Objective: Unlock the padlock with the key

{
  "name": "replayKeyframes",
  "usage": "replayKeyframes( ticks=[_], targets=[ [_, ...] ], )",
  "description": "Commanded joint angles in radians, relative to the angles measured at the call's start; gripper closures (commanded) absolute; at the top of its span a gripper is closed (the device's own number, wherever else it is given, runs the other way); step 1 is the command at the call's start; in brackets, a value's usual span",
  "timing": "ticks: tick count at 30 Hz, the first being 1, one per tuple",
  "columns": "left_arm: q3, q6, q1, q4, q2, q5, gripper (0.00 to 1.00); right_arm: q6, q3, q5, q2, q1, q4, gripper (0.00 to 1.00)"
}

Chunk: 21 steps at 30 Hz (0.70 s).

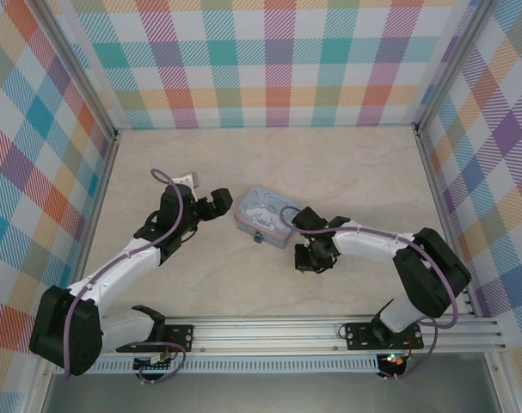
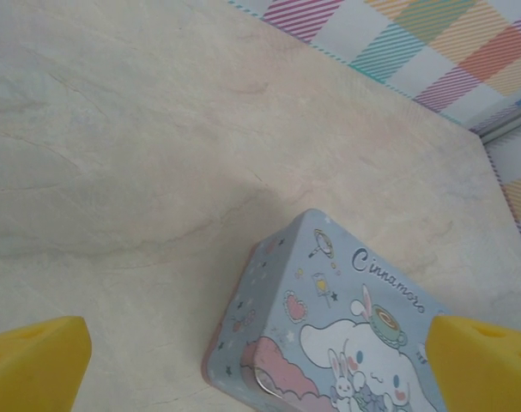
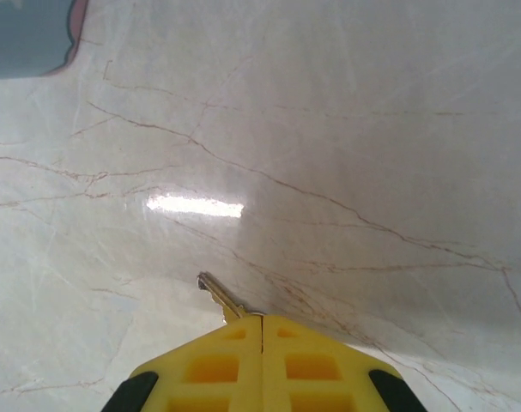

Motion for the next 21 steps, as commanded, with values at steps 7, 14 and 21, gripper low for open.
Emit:
replayKeyframes(
  ticks=[7, 14, 21],
  targets=[
    [-0.032, -0.259, 0.001, 0.110, -0.049, 0.216, 0.02, -0.058, -0.018, -0.031, -0.211, -0.027, 0.140, 1.00],
    [-0.028, -0.528, -0.015, 0.186, -0.038, 0.264, 0.04, -0.114, 0.081, -0.008, -0.282, -0.035, 0.183, 1.00],
    [-0.048, -0.959, -0.028, 0.316, 0.003, 0.262, 0.16, -0.202, 0.182, -0.006, -0.253, -0.035, 0.337, 1.00]
  ],
)
